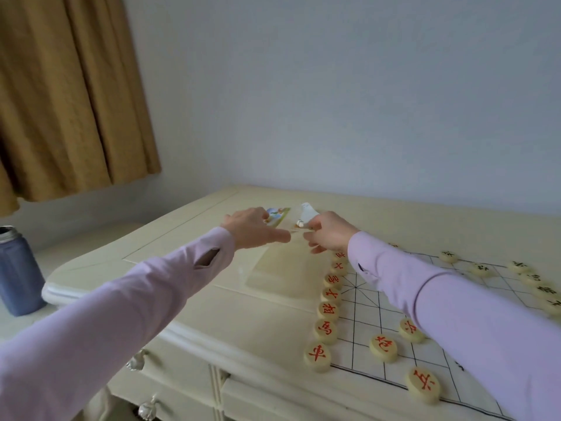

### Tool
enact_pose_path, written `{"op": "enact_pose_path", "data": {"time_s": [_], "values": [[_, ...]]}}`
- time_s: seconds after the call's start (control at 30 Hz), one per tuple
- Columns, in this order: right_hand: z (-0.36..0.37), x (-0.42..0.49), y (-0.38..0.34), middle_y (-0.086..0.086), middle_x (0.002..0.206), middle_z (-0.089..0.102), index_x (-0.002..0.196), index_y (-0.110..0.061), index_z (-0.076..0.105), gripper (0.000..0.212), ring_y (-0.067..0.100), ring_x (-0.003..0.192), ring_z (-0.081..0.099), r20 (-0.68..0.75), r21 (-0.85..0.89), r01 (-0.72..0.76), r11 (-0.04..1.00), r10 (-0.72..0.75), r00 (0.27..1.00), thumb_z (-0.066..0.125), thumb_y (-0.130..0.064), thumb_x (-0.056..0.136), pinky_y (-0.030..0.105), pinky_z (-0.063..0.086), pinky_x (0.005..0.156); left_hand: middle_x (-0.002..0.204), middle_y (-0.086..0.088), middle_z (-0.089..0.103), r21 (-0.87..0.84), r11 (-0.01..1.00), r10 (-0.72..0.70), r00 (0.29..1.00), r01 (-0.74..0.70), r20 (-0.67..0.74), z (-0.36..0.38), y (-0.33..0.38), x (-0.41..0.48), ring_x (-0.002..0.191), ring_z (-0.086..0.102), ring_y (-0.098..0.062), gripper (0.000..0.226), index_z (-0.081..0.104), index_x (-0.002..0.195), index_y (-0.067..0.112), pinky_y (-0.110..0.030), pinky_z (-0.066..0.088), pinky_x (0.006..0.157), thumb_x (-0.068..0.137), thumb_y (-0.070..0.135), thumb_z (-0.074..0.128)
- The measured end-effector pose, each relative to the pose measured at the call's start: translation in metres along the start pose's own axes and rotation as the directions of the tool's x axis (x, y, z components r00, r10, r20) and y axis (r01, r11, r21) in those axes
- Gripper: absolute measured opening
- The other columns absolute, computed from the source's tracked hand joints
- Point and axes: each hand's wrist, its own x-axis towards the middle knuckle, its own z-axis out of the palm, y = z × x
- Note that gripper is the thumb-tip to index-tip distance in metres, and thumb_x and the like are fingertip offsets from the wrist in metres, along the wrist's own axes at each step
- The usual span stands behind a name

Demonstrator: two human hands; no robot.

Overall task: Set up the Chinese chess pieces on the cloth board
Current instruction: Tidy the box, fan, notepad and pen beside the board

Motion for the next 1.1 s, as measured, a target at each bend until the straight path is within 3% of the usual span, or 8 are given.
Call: {"op": "enact_pose_path", "data": {"time_s": [0.2,0.37,0.43,0.53,0.63,0.73,0.87,1.1], "values": [[0.01,-0.004,-0.011,0.008,0.124,0.056,0.127,-0.003,0.049,0.04,0.021,0.085,0.061,-0.014,0.257,-0.169,0.952,0.178,0.984,0.057,-0.017,0.091,0.034,0.054,0.091,0.115,-0.001,0.057,0.122,0.992,-0.029,0.999,0.024,0.039,0.02,0.0,-0.013,0.106,0.046,-0.026,0.071,0.048,0.124,0.029,-0.035,0.036,0.085,0.066,0.069,0.055],[0.015,-0.006,-0.011,0.009,0.095,0.055,0.106,-0.004,0.054,0.019,0.02,0.075,0.059,-0.039,0.225,-0.177,0.958,0.19,0.981,0.06,-0.009,0.088,0.02,0.051,0.063,0.121,-0.01,0.051,0.196,0.98,-0.05,0.997,0.039,0.051,0.031,0.01,-0.028,0.112,0.039,-0.031,0.07,0.043,0.13,0.031,-0.035,0.032,0.083,0.071,0.067,0.055],[0.017,-0.006,-0.01,0.006,0.072,0.059,0.087,-0.005,0.052,0.01,0.012,0.05,0.06,-0.054,0.195,-0.198,0.961,0.212,0.976,0.062,-0.006,0.086,0.016,0.048,0.05,0.123,-0.012,0.048,0.223,0.974,-0.049,0.997,0.033,0.066,0.034,0.012,-0.033,0.114,0.038,-0.032,0.071,0.042,0.133,0.032,-0.034,0.031,0.084,0.073,0.067,0.055],[0.018,-0.002,-0.006,-0.002,0.04,0.052,0.067,-0.01,0.044,0.027,0.003,0.024,0.047,-0.087,0.165,-0.222,0.961,0.238,0.967,0.066,-0.007,0.083,0.008,0.037,0.033,0.125,-0.013,0.046,0.247,0.969,-0.046,0.995,0.024,0.085,0.034,0.012,-0.035,0.117,0.035,-0.032,0.072,0.039,0.136,0.034,-0.035,0.032,0.087,0.074,0.068,0.054],[0.019,-0.003,-0.006,0.0,0.059,0.057,0.092,-0.004,0.054,0.017,0.01,0.045,0.057,-0.065,0.208,-0.223,0.952,0.241,0.968,0.068,-0.007,0.083,0.019,0.052,0.059,0.126,-0.009,0.049,0.252,0.968,-0.033,0.991,-0.002,0.133,0.034,0.009,-0.031,0.117,0.037,-0.031,0.075,0.039,0.134,0.034,-0.036,0.032,0.089,0.071,0.073,0.052],[0.018,0.0,-0.006,0.002,0.076,0.052,0.122,-0.001,0.05,0.044,0.016,0.063,0.059,-0.043,0.198,-0.225,0.954,0.238,0.97,0.069,-0.008,0.083,0.029,0.054,0.079,0.125,-0.003,0.052,0.248,0.969,-0.024,0.984,-0.02,0.175,0.032,0.007,-0.028,0.117,0.038,-0.028,0.078,0.041,0.132,0.035,-0.036,0.033,0.092,0.068,0.078,0.05],[0.012,0.01,-0.005,0.003,0.078,0.054,0.102,-0.005,0.056,0.029,0.017,0.075,0.055,-0.05,-0.051,-0.202,0.978,0.2,0.979,0.067,-0.026,0.085,0.027,0.049,0.072,0.129,-0.008,0.047,0.228,0.974,-0.047,0.976,-0.003,0.212,0.026,0.011,-0.03,0.119,0.04,-0.027,0.081,0.039,0.134,0.026,-0.034,0.033,0.086,0.071,0.074,0.055],[0.006,0.031,-0.001,0.016,0.129,0.056,0.127,0.002,0.053,0.044,0.031,0.119,0.054,-0.053,-0.092,-0.116,0.989,0.112,0.992,0.059,-0.021,0.091,0.033,0.042,0.099,0.132,-0.011,0.041,0.253,0.967,-0.074,0.96,0.003,0.272,0.021,0.014,-0.023,0.12,0.041,-0.026,0.087,0.026,0.141,0.023,-0.034,0.038,0.094,0.072,0.059,0.065]]}}
